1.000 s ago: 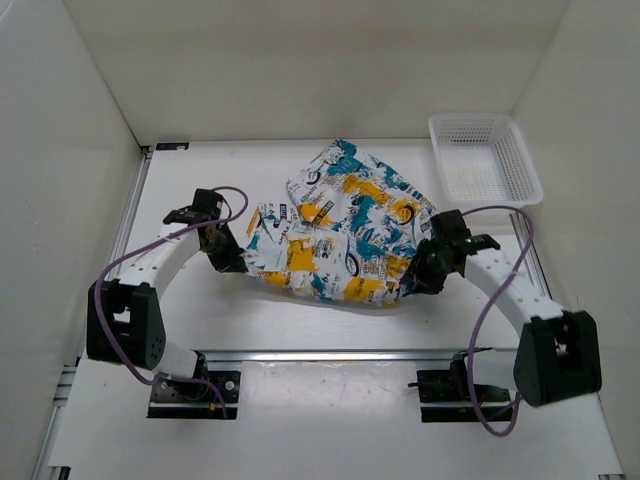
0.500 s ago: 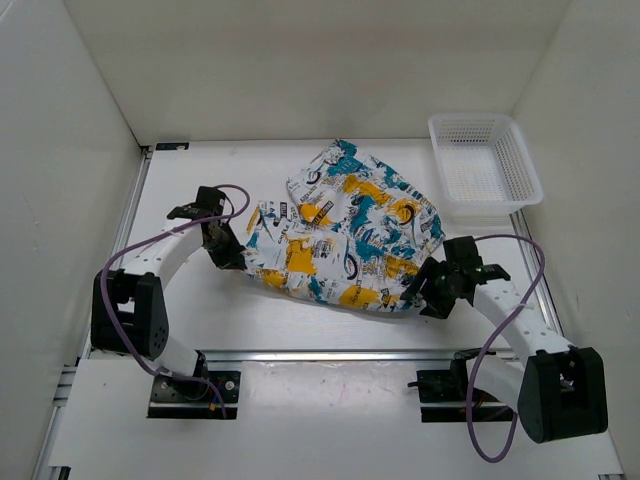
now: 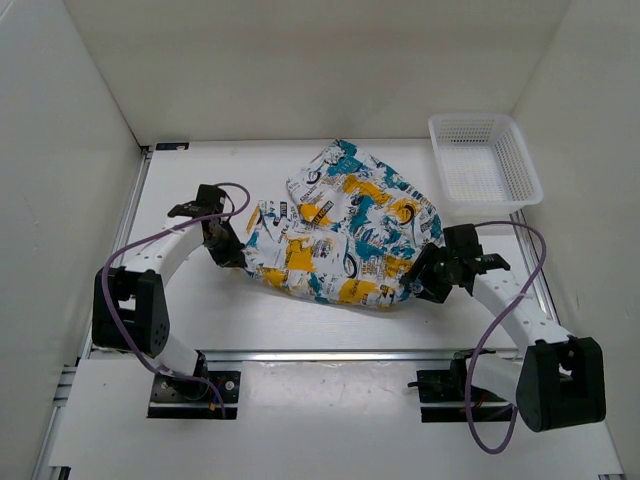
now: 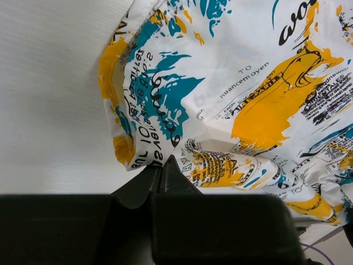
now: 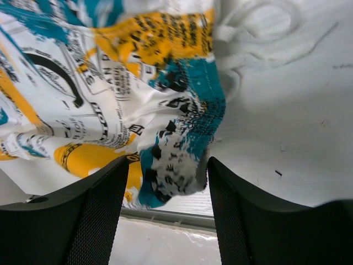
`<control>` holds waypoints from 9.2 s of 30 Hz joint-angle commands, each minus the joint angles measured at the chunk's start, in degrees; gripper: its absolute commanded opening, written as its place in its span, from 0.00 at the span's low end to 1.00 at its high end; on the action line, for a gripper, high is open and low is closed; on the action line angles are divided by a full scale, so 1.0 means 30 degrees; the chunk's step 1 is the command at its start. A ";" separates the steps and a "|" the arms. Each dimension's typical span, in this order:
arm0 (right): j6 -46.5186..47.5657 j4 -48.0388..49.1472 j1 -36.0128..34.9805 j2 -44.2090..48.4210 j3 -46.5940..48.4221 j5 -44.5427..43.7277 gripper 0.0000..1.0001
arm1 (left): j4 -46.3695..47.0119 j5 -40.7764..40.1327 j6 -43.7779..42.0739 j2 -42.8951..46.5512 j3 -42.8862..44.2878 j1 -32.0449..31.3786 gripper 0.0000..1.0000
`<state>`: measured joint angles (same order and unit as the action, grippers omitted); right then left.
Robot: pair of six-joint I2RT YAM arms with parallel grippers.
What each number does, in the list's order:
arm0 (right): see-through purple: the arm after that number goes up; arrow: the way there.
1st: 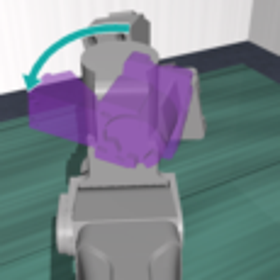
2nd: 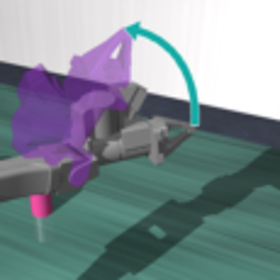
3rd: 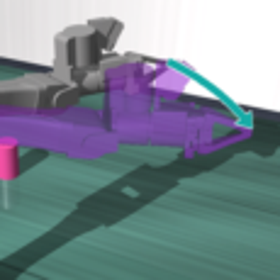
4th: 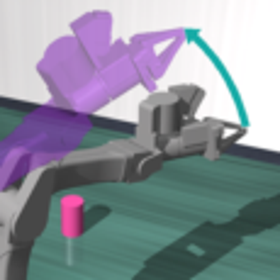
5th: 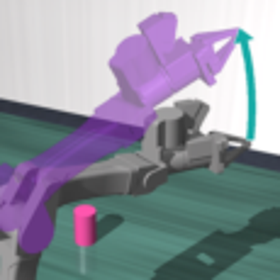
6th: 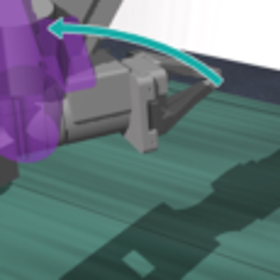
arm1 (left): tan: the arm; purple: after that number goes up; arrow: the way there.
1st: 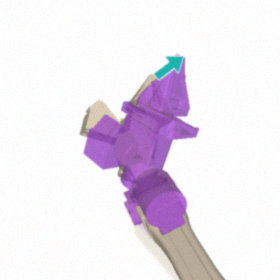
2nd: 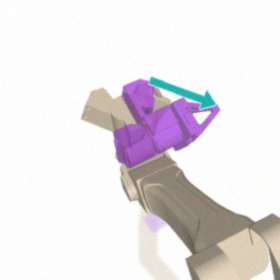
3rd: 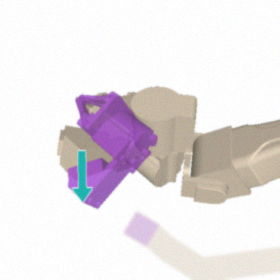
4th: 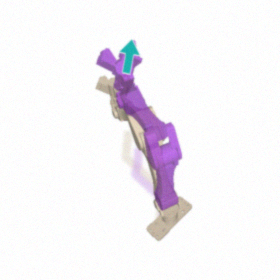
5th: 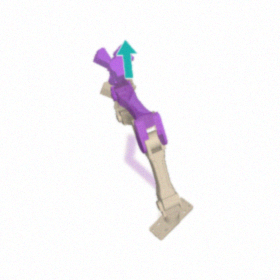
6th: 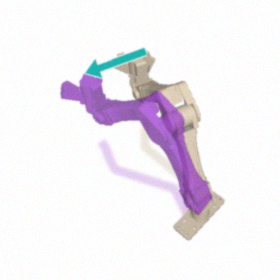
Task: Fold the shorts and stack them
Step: Flatten the shorts out, then fold the shorts
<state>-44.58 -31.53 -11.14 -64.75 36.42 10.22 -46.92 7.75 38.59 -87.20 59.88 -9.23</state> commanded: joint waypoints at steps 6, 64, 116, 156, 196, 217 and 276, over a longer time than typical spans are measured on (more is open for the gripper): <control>0.1116 -0.3316 -0.0505 0.4317 0.0751 -0.2553 0.64 | 0.0258 -0.0180 -0.0089 0.0062 0.0988 -0.0115 0.10; 0.7327 -0.4429 0.1134 -0.9796 2.4128 -0.2911 0.01 | -0.4869 0.0464 -0.1172 -0.4072 1.8504 0.1174 0.10; 0.1851 -0.2652 -0.2940 -0.1621 0.2950 -0.6371 0.63 | -0.0506 0.0288 -0.0939 0.1475 -0.2439 -0.0436 0.37; 0.3404 -0.0506 -0.3493 -1.2077 0.8132 -0.5047 0.48 | 0.0021 0.1753 -0.1320 0.0326 -0.2729 0.0559 0.63; -0.0641 0.4033 -0.1474 -0.5360 0.1213 -0.1621 0.65 | 0.0551 -0.0298 -0.1349 -0.2633 0.0373 0.1438 0.10; 0.1673 0.1960 -0.1679 -0.5990 0.5200 -0.4341 0.00 | -0.2372 -0.0065 -0.1906 -0.0469 0.3006 0.1613 0.10; 0.7066 -0.1912 -0.0126 -1.8344 2.3947 -0.2263 0.00 | -0.2086 -0.1118 -0.3166 -1.2533 2.5887 0.4250 0.10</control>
<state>-24.05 -34.63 -14.22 -119.55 102.24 9.34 -55.86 7.53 30.39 -128.55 130.87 0.12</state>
